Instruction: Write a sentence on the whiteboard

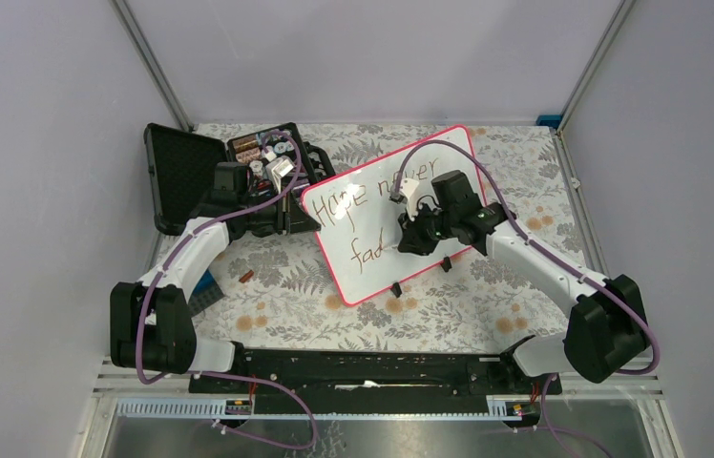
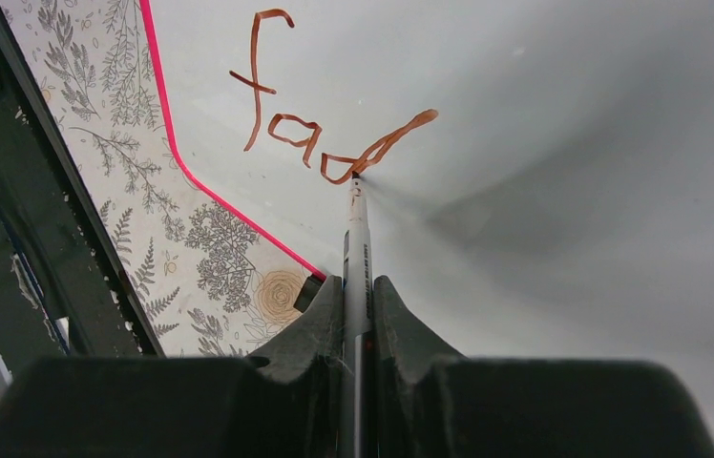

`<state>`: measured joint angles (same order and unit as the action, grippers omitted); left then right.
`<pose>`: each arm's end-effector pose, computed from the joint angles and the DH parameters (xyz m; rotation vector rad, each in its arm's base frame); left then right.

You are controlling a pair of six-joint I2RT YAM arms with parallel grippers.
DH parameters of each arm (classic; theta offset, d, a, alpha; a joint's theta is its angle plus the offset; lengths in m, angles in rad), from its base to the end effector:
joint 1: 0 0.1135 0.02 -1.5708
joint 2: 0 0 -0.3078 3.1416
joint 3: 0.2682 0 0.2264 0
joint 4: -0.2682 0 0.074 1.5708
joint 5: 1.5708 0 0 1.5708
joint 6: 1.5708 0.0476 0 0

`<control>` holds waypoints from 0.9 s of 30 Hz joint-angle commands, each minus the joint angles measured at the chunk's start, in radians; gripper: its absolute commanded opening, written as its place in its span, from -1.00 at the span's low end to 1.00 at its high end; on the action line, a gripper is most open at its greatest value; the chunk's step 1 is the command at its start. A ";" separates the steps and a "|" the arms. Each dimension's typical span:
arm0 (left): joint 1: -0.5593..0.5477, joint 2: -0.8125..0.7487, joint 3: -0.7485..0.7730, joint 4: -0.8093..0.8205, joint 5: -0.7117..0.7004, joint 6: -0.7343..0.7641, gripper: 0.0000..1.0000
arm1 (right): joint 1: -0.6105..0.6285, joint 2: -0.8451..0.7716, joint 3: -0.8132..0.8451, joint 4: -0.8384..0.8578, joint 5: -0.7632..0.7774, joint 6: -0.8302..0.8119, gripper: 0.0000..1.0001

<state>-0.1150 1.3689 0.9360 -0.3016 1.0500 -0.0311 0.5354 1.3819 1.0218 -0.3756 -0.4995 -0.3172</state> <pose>0.2477 -0.0702 0.3125 0.6226 2.0572 -1.2699 0.2236 0.1591 0.3173 -1.1760 1.9665 0.6873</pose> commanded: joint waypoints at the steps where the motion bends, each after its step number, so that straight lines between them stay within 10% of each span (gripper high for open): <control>1: -0.026 0.010 0.024 0.014 -0.031 0.080 -1.00 | 0.011 -0.008 -0.018 0.017 0.008 -0.022 -1.00; 27: -0.029 0.013 0.027 -0.001 -0.035 0.090 -1.00 | -0.002 -0.071 0.039 -0.128 -0.053 -0.063 -1.00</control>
<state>-0.1158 1.3701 0.9363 -0.3019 1.0500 -0.0303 0.5423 1.3598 0.9997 -0.4450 -0.4778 -0.3744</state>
